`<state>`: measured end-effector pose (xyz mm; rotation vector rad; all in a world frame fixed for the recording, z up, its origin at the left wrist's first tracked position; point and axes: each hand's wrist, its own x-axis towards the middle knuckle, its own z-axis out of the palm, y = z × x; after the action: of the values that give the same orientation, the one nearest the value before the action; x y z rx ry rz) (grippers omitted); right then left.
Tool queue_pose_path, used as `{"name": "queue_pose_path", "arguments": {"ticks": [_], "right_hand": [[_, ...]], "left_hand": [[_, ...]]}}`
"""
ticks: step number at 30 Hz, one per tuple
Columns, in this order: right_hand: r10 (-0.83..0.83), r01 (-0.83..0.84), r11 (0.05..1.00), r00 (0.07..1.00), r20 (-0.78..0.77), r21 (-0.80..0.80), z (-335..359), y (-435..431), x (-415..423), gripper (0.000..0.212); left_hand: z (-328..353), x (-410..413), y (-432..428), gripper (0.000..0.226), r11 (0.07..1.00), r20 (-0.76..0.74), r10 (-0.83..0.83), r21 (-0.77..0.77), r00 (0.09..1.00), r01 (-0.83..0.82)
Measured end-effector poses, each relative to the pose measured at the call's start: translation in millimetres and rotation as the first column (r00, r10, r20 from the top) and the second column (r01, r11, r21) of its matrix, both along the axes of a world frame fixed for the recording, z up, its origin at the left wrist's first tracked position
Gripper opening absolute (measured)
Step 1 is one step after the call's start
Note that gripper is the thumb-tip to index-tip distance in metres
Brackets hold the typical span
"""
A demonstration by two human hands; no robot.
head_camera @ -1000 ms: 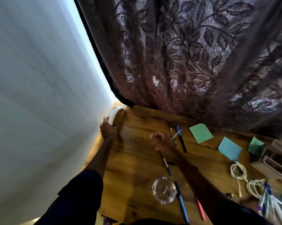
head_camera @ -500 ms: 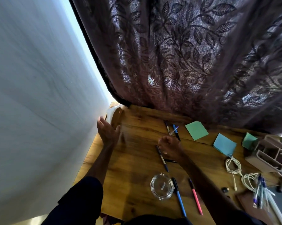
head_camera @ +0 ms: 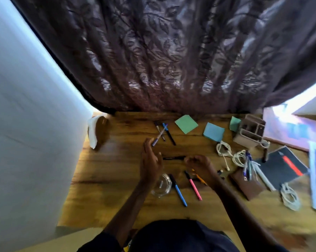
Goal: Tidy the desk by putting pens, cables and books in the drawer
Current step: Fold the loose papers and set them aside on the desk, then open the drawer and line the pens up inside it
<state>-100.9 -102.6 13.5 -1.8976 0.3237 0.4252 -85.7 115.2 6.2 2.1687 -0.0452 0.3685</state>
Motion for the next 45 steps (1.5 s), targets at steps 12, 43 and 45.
{"name": "queue_pose_path", "arguments": {"ticks": [12,43,45], "right_hand": [[-0.354,0.37,0.922,0.925,-0.134,0.115,-0.6,-129.1,-127.2,0.012],[-0.588,0.794,-0.136,0.417,-0.693,0.593,-177.1,-454.9,-284.0,0.063],[-0.584,0.798,-0.173,0.388,-0.713,0.577,-190.1,-458.0,-282.3,0.075]], "left_hand": [[12.2,-70.8,-160.0,0.051,0.92,-0.007,-0.385,0.074,0.923,0.384],[-143.5,-261.0,-542.4,0.052,-0.219,-0.881,-0.213,-0.378,0.422,-0.9],[-145.0,-258.3,-548.5,0.06,-0.251,-0.89,-0.187,-0.365,0.415,-0.897]]}}
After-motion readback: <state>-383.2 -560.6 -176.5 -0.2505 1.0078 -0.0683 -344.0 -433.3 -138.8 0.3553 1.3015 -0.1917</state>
